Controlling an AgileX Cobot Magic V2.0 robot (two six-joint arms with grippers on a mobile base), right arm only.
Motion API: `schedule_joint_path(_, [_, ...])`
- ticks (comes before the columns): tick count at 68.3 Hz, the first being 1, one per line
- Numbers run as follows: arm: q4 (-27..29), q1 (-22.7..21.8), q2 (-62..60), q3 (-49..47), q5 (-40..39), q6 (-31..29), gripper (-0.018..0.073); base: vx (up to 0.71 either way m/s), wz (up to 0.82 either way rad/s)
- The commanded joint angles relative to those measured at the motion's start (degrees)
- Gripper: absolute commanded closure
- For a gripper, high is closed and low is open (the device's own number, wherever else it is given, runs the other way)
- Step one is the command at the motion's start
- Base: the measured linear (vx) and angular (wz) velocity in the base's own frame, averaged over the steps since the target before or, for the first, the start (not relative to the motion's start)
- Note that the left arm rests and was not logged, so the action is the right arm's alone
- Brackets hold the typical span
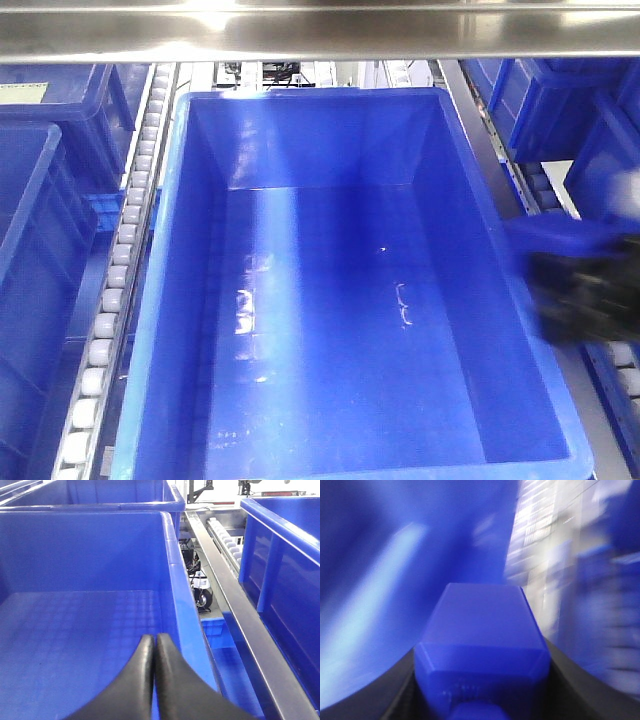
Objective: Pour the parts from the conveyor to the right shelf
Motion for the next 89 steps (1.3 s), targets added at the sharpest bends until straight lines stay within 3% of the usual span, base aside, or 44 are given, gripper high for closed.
schedule_joint_path(1, [-1.0, 3.8, 5.7, -5.7, -2.0, 2.1, 0.0565, 0.00, 0.00])
schedule_joint_path(21, [-1.8, 10.4, 25.1, -21.2, 9.6, 4.3, 0.0565, 0.00, 0.00])
schedule_joint_path(55, [-1.7, 10.7, 52.0, -43.4, 32.6, 4.2, 0.0565, 0.00, 0.00])
schedule_joint_path(79, [-1.8, 10.7, 58.1, -45.6, 34.7, 4.0, 0.0559, 0.00, 0.00])
schedule_joint_path(89, [-1.8, 10.7, 58.1, -45.6, 34.1, 4.1, 0.0491, 0.00, 0.00])
